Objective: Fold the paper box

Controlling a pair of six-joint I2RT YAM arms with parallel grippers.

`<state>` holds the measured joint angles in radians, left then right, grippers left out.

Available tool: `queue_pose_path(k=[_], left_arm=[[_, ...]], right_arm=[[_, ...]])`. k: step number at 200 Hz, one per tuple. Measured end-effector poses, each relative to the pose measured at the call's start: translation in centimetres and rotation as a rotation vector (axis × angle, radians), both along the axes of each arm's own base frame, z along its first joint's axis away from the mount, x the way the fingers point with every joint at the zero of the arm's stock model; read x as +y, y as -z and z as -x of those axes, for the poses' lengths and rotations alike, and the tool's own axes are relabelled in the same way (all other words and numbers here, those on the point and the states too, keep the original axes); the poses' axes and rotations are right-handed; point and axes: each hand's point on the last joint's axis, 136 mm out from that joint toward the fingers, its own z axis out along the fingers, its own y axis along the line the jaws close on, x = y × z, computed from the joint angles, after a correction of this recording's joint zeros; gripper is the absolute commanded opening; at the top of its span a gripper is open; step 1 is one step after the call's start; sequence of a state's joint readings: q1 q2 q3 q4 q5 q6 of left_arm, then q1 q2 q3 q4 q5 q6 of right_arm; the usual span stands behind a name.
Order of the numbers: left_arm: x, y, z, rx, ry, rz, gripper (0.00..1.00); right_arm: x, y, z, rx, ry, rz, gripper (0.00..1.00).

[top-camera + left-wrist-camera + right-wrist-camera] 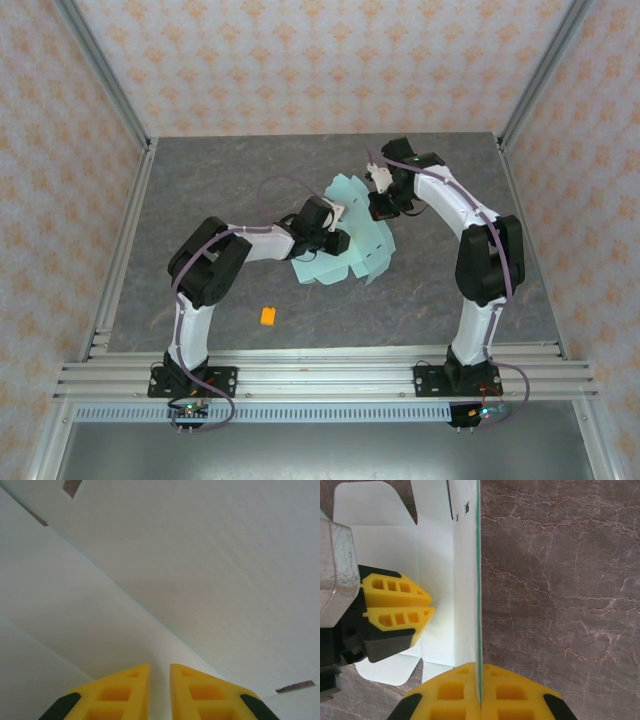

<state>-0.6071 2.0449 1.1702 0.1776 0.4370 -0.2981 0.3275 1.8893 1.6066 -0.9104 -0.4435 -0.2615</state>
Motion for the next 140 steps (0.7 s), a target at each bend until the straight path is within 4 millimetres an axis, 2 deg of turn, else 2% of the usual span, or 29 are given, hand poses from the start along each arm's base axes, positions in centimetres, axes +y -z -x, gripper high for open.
queue_pose_path(k=[93, 119, 140], left_arm=[[-0.3, -0.1, -0.2, -0.022, -0.175, 0.152, 0.16], [-1.0, -0.5, 0.0, -0.015, -0.19, 0.192, 0.17], [-1.4, -0.7, 0.3, -0.012, -0.189, 0.203, 0.23]], right_arm=[[3.0, -1.0, 1.0, -0.054, 0.014, 0.066, 0.0], [3.0, -1.5, 0.7, -0.087, -0.012, 0.127, 0.0], [2.4, -1.8, 0.1, -0.121, -0.053, 0.185, 0.0]])
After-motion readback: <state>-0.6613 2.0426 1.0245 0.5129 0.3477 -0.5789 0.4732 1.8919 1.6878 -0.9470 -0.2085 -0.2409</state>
